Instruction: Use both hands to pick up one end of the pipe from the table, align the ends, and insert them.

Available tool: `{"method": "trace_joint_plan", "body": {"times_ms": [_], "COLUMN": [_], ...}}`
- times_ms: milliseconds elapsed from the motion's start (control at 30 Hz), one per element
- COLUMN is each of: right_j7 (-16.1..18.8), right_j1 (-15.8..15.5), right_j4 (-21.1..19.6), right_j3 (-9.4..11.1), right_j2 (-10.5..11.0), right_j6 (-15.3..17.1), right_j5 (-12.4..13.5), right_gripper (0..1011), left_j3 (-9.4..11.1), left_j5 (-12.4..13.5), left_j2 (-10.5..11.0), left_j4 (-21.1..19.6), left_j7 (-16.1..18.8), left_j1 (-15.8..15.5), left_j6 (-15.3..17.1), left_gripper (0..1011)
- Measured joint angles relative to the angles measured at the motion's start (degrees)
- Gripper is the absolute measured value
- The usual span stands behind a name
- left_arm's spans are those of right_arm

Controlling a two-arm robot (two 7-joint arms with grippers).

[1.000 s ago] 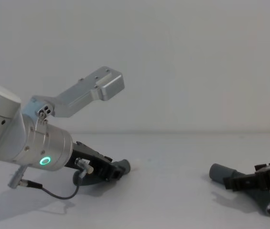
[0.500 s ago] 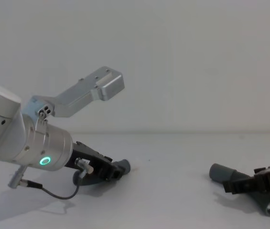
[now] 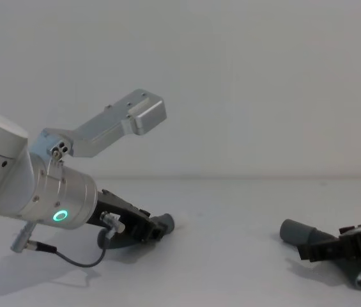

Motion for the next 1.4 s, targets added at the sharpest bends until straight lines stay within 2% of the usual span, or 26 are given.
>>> {"method": "trace_joint_plan", "body": {"times_ms": [100,333,500,567,600,633,700,733,967,1400], "right_j7": [-0.03,-0.09,-0.13,-0.14,-0.14,-0.14,-0.14,-0.14,-0.14,-0.12], "right_j1": [0.02,0.04,0.07,0.07,0.08,0.09,0.1,0.1,0.11,-0.02], "right_j4": [0.03,0.06,0.09,0.11,0.12,0.12,0.12,0.12,0.12,-0.01], "right_j3": [-0.03,-0.07,-0.11,-0.12,-0.13,-0.13,-0.13,-0.14,-0.13,-0.1], "right_j2": [0.01,0.05,0.06,0.06,0.06,0.06,0.06,0.07,0.06,0.1], "right_j6": [0.02,0.05,0.08,0.08,0.08,0.08,0.08,0.08,0.08,-0.09], "right_j5": [0.02,0.04,0.04,0.04,0.04,0.04,0.04,0.04,0.03,-0.02], "right_gripper": [1001,866,697,660,602,602,497,497,270,264], "left_j3": [0.0,0.0,0.0,0.0,0.0,0.0,0.0,0.0,0.0,0.0], "left_j5": [0.0,0.0,0.0,0.0,0.0,0.0,0.0,0.0,0.0,0.03], "left_j2": [0.0,0.0,0.0,0.0,0.0,0.0,0.0,0.0,0.0,0.0], "left_j4": [0.0,0.0,0.0,0.0,0.0,0.0,0.0,0.0,0.0,0.03], "left_j7": [0.0,0.0,0.0,0.0,0.0,0.0,0.0,0.0,0.0,-0.01], "left_j1": [0.0,0.0,0.0,0.0,0.0,0.0,0.0,0.0,0.0,0.0], "left_j6": [0.0,0.0,0.0,0.0,0.0,0.0,0.0,0.0,0.0,-0.02], "left_gripper": [360,360,360,360,360,360,360,360,360,360]}}
